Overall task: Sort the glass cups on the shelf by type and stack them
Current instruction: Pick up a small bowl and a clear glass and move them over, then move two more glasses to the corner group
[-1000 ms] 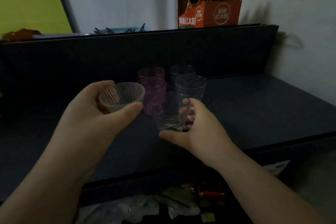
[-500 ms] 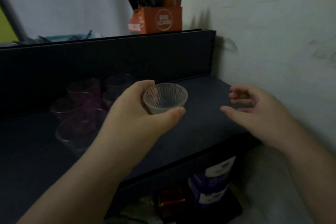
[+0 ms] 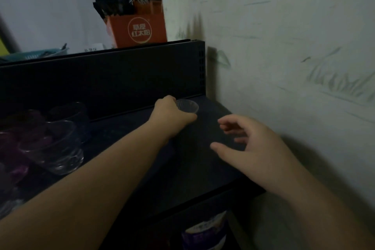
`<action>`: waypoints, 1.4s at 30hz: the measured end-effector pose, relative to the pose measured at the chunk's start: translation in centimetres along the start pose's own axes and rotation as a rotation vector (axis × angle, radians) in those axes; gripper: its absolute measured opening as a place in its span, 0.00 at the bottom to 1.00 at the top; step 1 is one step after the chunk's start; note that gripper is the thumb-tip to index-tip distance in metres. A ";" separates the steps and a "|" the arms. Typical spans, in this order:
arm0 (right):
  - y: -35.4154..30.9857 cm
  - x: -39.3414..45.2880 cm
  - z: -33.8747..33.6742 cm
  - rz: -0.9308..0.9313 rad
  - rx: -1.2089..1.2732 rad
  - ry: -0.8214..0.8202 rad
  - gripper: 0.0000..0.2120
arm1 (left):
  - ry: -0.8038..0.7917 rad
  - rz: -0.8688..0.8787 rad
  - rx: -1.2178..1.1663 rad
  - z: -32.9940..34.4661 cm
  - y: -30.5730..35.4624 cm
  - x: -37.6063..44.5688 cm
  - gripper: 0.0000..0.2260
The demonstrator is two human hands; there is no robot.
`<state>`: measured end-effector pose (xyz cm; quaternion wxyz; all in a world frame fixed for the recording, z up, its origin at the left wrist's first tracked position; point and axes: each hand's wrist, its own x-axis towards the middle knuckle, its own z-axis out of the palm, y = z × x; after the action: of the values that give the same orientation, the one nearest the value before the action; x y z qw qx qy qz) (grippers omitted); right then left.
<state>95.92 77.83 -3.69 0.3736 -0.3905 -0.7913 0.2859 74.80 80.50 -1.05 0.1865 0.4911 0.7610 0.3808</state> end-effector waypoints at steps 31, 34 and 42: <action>-28.3 -6.9 20.4 -0.525 0.390 -0.397 0.16 | 0.984 0.022 0.279 -32.7 -19.3 -33.8 0.25; -34.2 -11.5 26.9 -0.567 0.412 -0.544 0.15 | 1.026 -0.124 0.283 -37.0 -25.2 -40.4 0.26; -41.3 -16.9 40.2 -0.434 0.296 -0.771 0.14 | 0.912 -0.307 0.258 -43.6 -36.4 -46.7 0.27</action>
<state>53.49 35.39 -1.61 0.1550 -0.0238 -0.8865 0.4354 45.03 13.37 -5.05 -0.1736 0.1761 0.8695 0.4276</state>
